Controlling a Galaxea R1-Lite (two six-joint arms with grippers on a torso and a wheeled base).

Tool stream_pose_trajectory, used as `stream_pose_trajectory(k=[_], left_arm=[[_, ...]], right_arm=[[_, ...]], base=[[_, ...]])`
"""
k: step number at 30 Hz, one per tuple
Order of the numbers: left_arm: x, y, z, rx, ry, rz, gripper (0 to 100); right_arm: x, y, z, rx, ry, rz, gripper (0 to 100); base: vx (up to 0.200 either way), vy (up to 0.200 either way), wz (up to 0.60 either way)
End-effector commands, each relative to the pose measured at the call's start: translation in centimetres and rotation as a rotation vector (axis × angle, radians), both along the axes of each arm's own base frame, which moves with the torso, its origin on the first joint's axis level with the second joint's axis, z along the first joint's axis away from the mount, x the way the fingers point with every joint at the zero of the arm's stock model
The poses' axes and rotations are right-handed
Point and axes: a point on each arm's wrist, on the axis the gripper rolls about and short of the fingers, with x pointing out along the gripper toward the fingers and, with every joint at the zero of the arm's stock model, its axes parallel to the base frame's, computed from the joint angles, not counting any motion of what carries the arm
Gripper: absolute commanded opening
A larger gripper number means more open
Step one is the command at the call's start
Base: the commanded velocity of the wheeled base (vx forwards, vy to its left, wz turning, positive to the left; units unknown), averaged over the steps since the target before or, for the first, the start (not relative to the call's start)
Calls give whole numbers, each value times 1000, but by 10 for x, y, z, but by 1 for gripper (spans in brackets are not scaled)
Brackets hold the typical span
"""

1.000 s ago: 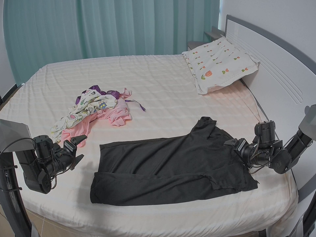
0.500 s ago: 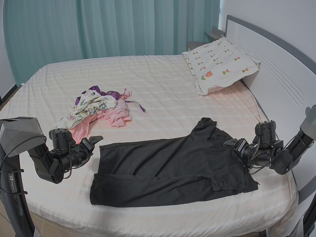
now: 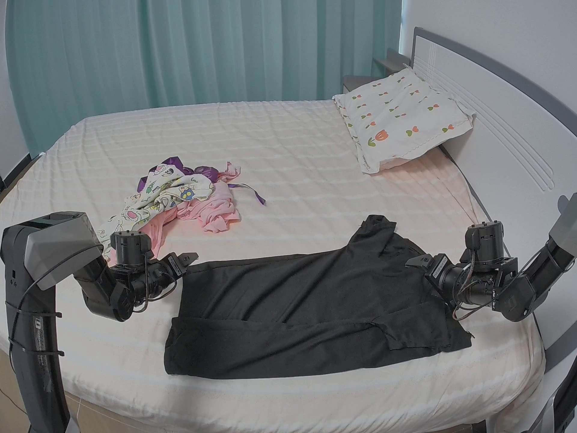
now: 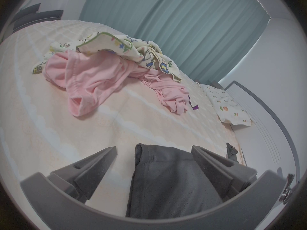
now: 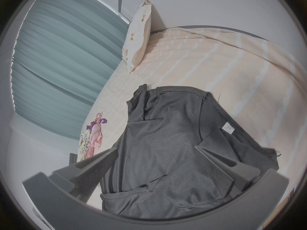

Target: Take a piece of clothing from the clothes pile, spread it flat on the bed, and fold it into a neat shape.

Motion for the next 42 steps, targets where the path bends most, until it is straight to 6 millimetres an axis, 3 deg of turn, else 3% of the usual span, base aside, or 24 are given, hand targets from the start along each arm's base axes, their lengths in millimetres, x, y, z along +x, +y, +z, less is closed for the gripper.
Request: stream_pose_trajectory(k=[1, 7, 8, 17, 27, 34, 39, 42], left_arm=[[2, -3, -9, 13, 14, -41, 100], [6, -4, -12, 43, 10, -70, 100], [7, -4, -11, 43, 5, -70, 0], [14, 2, -14, 50, 10, -46, 0], [28, 12, -1, 81, -51, 55, 0], [26, 11, -3, 82, -42, 61, 0], [26, 12, -1, 73, -43, 92, 0], [23, 12, 11, 69, -62, 108, 0]], right_arm=[[0, 1, 0, 1, 1, 1, 100], [0, 1, -2, 1, 6, 4, 100], [0, 1, -2, 2, 6, 7, 100], [0, 1, -3, 1, 10, 5, 100], [0, 1, -4, 1, 12, 5, 100], [4, -2, -3, 2, 4, -3, 100], [26, -5, 5, 21, -36, 9, 100], [50, -5, -5, -86, -44, 80, 100]], base=[[0, 0, 0], [0, 0, 0], [0, 0, 0], [0, 0, 0], [0, 0, 0], [0, 0, 0], [0, 0, 0], [0, 0, 0]])
